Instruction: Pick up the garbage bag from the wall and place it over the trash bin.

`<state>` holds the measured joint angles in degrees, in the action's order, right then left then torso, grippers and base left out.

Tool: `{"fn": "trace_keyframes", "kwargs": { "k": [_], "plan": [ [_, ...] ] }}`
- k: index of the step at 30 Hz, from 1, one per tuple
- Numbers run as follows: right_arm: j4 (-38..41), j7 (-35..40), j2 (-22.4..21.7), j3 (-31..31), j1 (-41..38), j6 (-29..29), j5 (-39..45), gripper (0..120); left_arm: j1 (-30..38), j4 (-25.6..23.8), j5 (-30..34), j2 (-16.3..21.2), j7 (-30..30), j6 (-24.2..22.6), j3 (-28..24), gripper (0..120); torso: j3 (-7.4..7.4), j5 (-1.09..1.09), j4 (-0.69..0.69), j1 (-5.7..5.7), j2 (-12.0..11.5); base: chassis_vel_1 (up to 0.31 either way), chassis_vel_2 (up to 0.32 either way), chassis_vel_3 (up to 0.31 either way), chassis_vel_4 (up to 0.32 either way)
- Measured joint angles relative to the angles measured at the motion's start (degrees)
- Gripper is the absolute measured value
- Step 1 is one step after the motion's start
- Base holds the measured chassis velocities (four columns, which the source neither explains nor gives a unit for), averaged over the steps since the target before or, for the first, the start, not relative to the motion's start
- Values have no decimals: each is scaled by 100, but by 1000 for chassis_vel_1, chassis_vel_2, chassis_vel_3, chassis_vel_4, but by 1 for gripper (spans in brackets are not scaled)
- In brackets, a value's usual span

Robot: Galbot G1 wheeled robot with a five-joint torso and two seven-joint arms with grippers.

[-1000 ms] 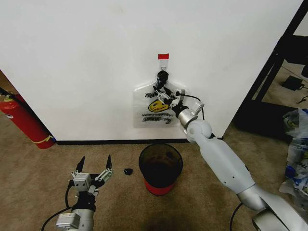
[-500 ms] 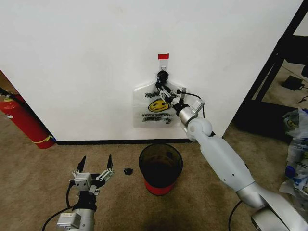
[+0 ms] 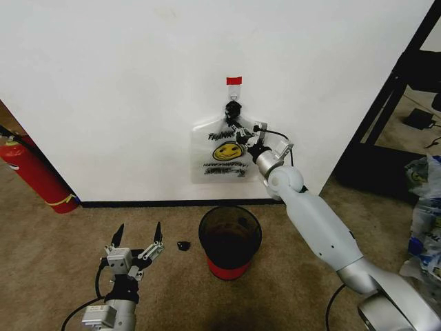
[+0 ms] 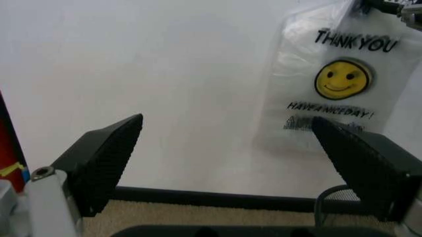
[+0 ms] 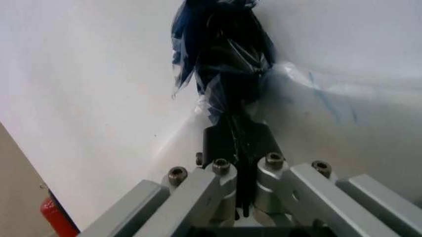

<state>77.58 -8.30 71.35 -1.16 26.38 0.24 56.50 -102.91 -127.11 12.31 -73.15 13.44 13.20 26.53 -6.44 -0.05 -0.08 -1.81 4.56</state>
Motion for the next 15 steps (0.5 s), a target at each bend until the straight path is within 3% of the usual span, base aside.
{"fn": "trace_keyframes", "kwargs": {
  "k": [15],
  "plan": [
    [736,123,-259,130,541,-81,-17,0,6,-57,-48,15,1,0,-98,100,0,-1,0,0,0,0,0,0,0]
  ]
}}
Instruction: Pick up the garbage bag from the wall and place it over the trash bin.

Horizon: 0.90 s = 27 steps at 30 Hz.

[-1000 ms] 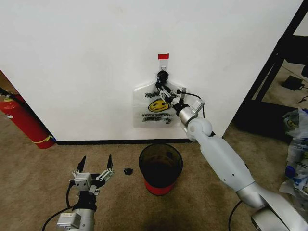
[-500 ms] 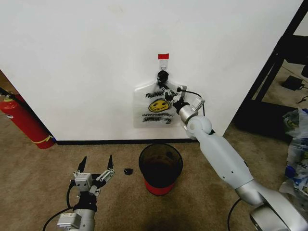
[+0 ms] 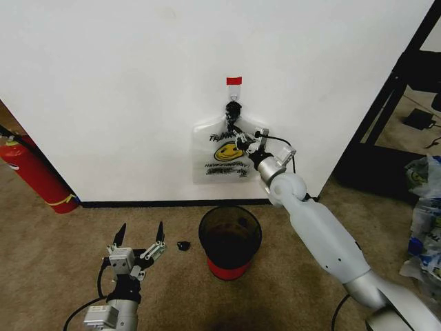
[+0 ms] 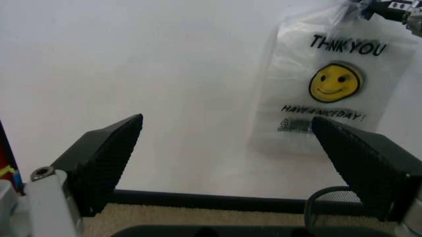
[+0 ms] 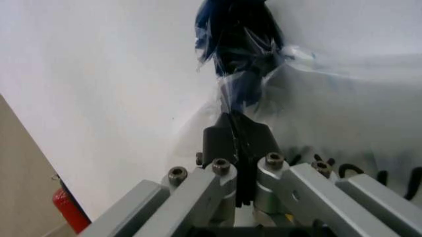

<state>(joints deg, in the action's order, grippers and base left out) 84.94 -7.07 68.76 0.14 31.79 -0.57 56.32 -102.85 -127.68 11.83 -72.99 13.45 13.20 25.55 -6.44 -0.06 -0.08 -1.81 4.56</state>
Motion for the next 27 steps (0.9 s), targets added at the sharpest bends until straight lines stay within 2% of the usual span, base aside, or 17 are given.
{"fn": "trace_keyframes", "kwargs": {
  "k": [17,27],
  "plan": [
    [1318,131,-454,262,1091,-94,-241,0,10,-57,6,108,-1,7,-42,100,0,0,1,0,0,0,0,0,0],
    [2267,92,-724,759,2376,-97,-684,0,55,-55,6,184,-2,12,-144,100,0,0,0,0,0,0,0,0,0]
  ]
}}
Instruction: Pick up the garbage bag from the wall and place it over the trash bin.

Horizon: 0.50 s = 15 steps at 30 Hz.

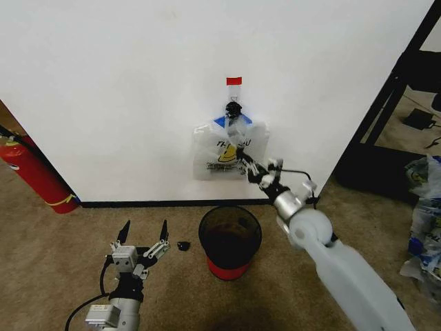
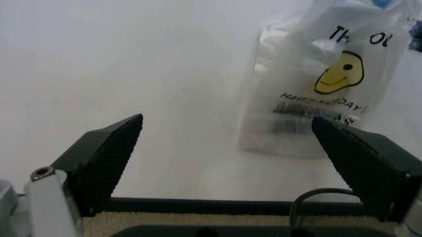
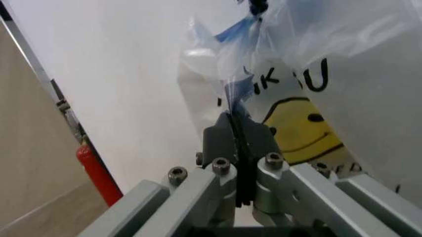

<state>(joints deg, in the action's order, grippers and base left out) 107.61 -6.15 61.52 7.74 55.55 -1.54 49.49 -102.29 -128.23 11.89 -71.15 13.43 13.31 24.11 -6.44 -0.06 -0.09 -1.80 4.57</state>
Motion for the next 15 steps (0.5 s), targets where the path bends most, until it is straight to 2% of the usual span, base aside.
{"fn": "trace_keyframes", "kwargs": {
  "k": [15],
  "plan": [
    [968,-136,49,730,1683,118,-815,0,18,-30,-31,98,-2,41,-166,100,0,1,0,0,0,0,0,0,0]
  ]
}}
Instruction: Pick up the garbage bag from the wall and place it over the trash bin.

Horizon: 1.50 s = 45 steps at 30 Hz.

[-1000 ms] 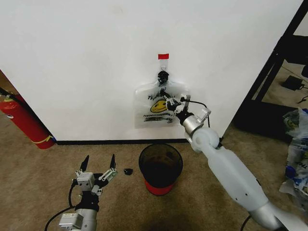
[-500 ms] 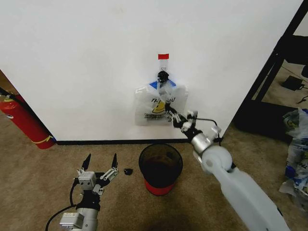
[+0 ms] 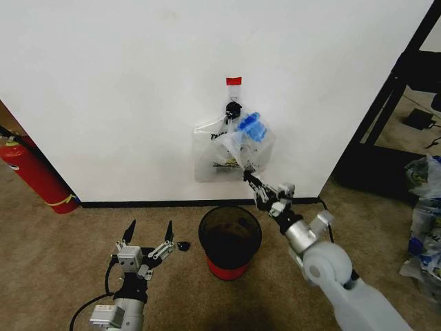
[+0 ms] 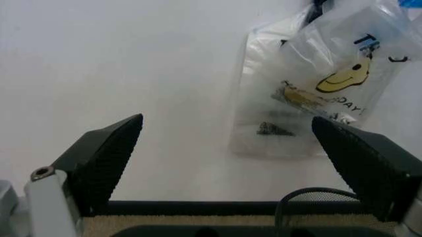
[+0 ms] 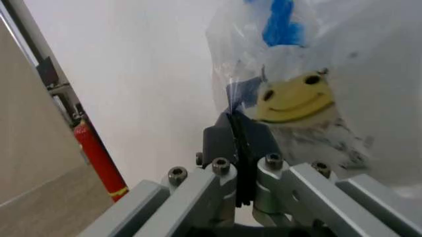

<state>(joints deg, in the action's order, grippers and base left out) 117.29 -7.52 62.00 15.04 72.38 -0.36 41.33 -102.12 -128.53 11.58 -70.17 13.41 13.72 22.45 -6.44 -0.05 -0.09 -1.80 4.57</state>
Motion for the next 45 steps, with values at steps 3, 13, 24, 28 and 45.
{"fn": "trace_keyframes", "kwargs": {
  "k": [3,13,24,28,45],
  "plan": [
    [179,-33,51,155,360,41,-133,0,12,-4,2,32,0,13,-16,100,0,0,0,0,0,0,0,0,0],
    [346,-211,291,311,1113,307,-701,0,38,-10,22,93,2,31,-58,100,0,0,1,0,0,0,0,0,0],
    [366,-331,489,400,1635,552,-1263,0,134,64,34,113,6,26,-172,100,0,-1,0,0,0,0,0,0,0],
    [334,-334,527,417,1754,618,-1382,0,151,113,41,128,8,26,-194,100,0,0,1,0,0,0,0,0,0],
    [284,-279,485,348,2087,708,-1751,0,145,104,61,179,13,12,-199,100,0,0,0,-1,0,0,0,0,0]
  ]
}}
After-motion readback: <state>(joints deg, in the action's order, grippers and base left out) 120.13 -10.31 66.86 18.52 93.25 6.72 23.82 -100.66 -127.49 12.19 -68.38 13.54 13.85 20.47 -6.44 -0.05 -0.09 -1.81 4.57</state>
